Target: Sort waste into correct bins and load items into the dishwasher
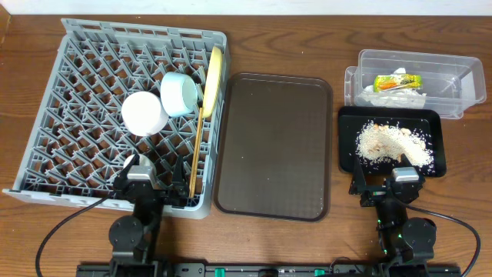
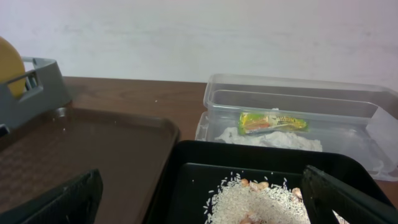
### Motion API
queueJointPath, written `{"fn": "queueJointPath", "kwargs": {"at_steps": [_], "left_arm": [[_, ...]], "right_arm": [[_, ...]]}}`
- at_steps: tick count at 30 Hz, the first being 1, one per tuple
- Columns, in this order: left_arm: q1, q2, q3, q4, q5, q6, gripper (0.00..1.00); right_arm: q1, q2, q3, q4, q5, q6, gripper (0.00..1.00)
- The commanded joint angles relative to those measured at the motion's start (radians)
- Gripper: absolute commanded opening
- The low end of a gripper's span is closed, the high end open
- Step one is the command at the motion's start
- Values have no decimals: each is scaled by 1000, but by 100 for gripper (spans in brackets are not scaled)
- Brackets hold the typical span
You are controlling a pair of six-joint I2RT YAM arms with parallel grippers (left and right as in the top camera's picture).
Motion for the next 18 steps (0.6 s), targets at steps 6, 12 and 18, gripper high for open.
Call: {"fn": "queueJointPath", "kwargs": {"at_steps": [6, 12, 18], "left_arm": [[3, -12, -37, -70, -19, 28, 97], [3, -11, -37, -70, -19, 27, 97], [3, -10, -37, -70, -19, 27, 97]], "right_arm": [[-8, -6, -2, -4, -7, -14, 99], [-8, -6, -2, -4, -7, -14, 99], [-8, -6, -2, -5, -7, -14, 99]]}}
